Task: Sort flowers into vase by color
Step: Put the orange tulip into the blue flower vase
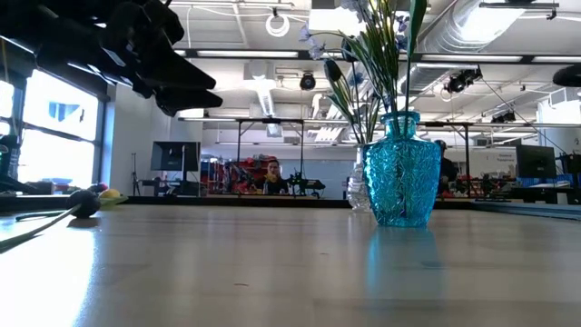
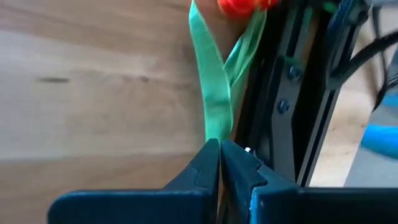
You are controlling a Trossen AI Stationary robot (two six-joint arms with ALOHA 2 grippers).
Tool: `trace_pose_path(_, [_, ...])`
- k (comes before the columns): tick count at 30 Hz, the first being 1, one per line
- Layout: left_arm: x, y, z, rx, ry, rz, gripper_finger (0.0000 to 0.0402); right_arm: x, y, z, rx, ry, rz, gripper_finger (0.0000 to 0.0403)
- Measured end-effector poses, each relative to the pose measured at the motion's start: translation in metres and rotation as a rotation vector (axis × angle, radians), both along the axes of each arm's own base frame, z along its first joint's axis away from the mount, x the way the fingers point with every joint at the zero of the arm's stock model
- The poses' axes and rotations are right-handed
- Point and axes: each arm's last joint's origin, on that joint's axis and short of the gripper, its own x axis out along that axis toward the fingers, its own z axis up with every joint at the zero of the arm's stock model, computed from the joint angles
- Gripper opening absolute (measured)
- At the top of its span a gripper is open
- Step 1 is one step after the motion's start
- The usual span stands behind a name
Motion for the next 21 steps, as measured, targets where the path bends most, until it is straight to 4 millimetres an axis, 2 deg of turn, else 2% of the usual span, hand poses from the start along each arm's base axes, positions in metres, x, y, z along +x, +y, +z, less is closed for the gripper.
trace_pose_path(4, [0.0,0.0,0.0,0.0,0.001,0.0,0.0236,0.003,0.0,-0.01,-0.022,0.043,0.048,0.0035])
trace_pose_path(13, [0.0,0.0,-0.001,0.0,0.005,0.0,0.0236,0.003,-0.008,-0.024,-0.011,0.073,0.038,0.0134])
trace_pose_path(17, [0.0,0.0,-0.001,0.0,0.011,0.001,0.0236,0.002,-0.014,-0.03,0.015,0.071,0.021,0.0144])
trace_pose_path(21, [0.0,0.0,-0.001,0.0,0.01,0.001,0.0236,0.008,-0.013,-0.025,0.033,0.042,0.043,0.0136])
